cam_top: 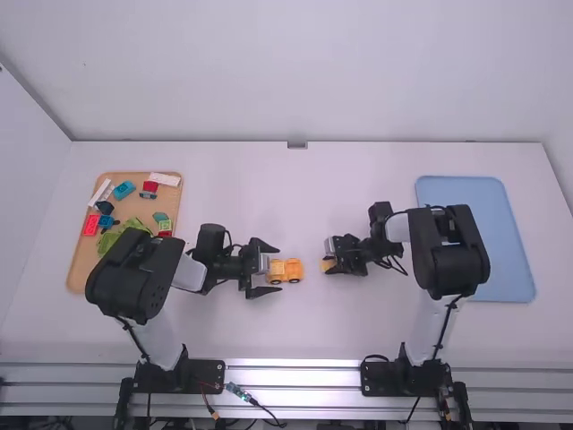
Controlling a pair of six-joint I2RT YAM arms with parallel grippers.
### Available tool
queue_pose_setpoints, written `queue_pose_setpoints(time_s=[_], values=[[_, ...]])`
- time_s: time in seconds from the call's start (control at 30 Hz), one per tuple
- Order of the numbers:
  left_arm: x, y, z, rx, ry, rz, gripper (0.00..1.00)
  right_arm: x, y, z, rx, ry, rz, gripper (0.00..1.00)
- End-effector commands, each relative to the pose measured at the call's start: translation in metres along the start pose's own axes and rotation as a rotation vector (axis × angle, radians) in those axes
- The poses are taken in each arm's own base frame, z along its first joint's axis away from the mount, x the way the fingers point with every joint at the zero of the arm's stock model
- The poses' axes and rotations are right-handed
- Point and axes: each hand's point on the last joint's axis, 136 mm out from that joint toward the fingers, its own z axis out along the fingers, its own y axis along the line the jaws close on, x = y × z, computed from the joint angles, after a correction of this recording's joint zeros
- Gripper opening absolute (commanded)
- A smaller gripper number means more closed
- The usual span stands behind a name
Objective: Assemble lego blocks to make yellow taxi
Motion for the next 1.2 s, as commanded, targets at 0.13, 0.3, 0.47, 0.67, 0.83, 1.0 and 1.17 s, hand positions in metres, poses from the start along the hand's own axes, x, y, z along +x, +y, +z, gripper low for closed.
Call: queue_pose_setpoints(time_s=[0.13,0.3,0.47,0.67,0.83,1.0,1.17], values=[[0.000,0.004,0.001,-0.003,0.005,0.003,0.99,0.004,0.004,0.002,-0.013,0.011,0.025,0.18],[0.003,-0.001,0.004,0.024,0.019,0.021,0.99,0.003,0.003,0.001,-0.012,0.007,0.025,0.18],[0.002,0.002,0.004,0.033,0.026,-0.002,0.99,-0.002,0.002,0.002,-0.027,0.008,0.040,0.18],[0.003,0.001,0.005,0.043,0.029,-0.018,0.99,-0.012,-0.001,-0.001,-0.062,0.006,0.060,0.18],[0.002,-0.003,0.007,0.054,0.031,-0.014,0.99,-0.020,-0.001,-0.004,-0.074,-0.017,0.078,0.19],[0.010,-0.003,0.017,0.058,0.074,-0.015,0.99,-0.022,0.000,-0.004,-0.075,-0.030,0.051,0.19],[0.014,-0.001,0.024,0.079,0.069,-0.033,0.99,-0.025,-0.001,-0.004,-0.074,-0.047,0.051,0.19]])
